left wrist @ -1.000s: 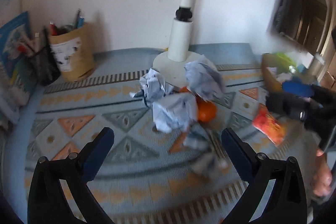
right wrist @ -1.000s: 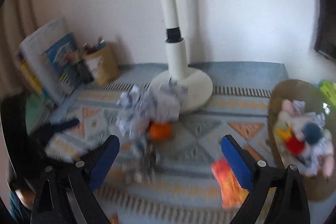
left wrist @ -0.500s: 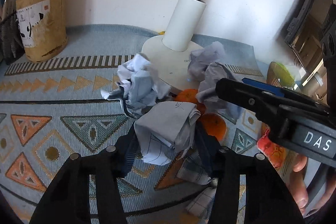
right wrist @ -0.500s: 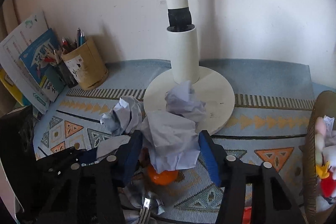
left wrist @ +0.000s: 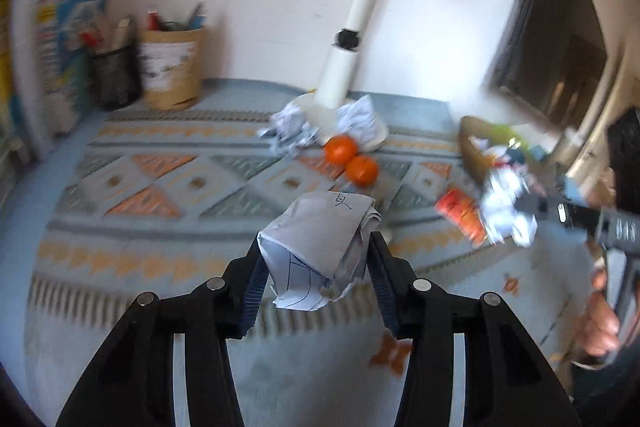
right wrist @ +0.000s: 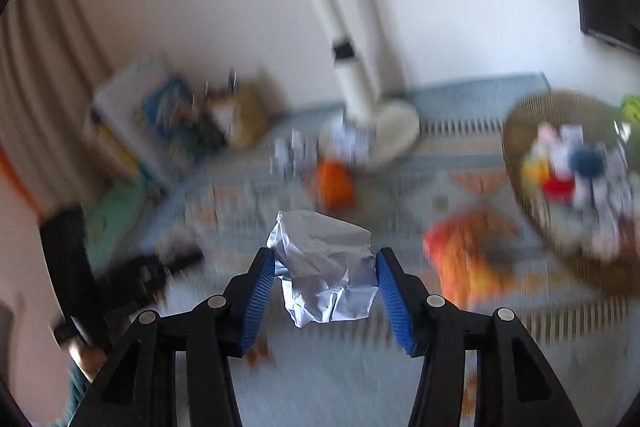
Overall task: Organize objects
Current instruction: 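Grasp a white paper ball with the right tool while the left tool grasps a lined paper sheet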
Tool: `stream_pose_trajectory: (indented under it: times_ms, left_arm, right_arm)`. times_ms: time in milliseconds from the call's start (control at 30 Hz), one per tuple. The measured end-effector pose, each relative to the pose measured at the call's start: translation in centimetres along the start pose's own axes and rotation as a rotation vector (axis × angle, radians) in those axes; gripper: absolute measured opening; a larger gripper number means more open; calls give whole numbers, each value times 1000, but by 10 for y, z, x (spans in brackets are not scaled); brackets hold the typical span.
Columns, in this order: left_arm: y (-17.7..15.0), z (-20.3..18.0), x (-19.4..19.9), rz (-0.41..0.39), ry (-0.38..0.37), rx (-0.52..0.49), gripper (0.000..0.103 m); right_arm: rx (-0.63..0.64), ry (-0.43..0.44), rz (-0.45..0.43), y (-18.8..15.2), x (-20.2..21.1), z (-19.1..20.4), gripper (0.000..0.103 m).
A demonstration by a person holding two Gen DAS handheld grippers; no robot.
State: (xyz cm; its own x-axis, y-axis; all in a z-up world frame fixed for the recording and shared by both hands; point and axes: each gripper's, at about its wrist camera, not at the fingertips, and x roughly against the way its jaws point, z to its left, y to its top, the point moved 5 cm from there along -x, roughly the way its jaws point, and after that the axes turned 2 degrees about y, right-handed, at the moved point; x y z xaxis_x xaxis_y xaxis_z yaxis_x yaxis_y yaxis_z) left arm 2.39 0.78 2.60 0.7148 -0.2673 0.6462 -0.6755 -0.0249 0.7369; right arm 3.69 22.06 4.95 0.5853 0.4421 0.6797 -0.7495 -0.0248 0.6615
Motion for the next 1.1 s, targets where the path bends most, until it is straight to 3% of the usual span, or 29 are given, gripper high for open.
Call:
stream_pose_trajectory:
  times_ms: [133, 267, 300, 400, 467, 500, 633, 867, 1033, 1100]
  left_arm:
    - [-18, 7, -7, -21, 153, -10, 45]
    - [-20, 18, -21, -24, 183, 37, 47]
    - [-19, 19, -20, -31, 168, 43, 48]
    - [-21, 20, -22, -21, 147, 55, 50]
    - [-24, 19, -23, -10, 148, 47, 50]
    - [-26, 17, -23, -6, 152, 38, 50]
    - [-27, 14, -24, -3, 152, 29, 50]
    - [-28, 18, -25, -1, 146, 54, 50]
    - [-29, 16, -30, 22, 144, 42, 51]
    - [-30, 16, -31, 27, 147, 32, 51]
  right_arm:
    - [216, -300, 55, -44, -14, 14, 52]
    - [332, -399, 51, -59, -27, 24, 65]
    - [311, -401, 73, -65, -30, 19, 65]
    - [217, -301, 71, -73, -22, 3, 68]
    - [122, -230, 40, -79, -12, -11, 92]
    - [87, -208, 24, -81, -9, -15, 96]
    - [-28, -90, 26, -86, -13, -28, 97]
    - [-116, -90, 57, -67, -39, -41, 97]
    - [-42, -128, 63, -54, -54, -37, 96]
    - [-17, -158, 108, -58, -65, -36, 96]
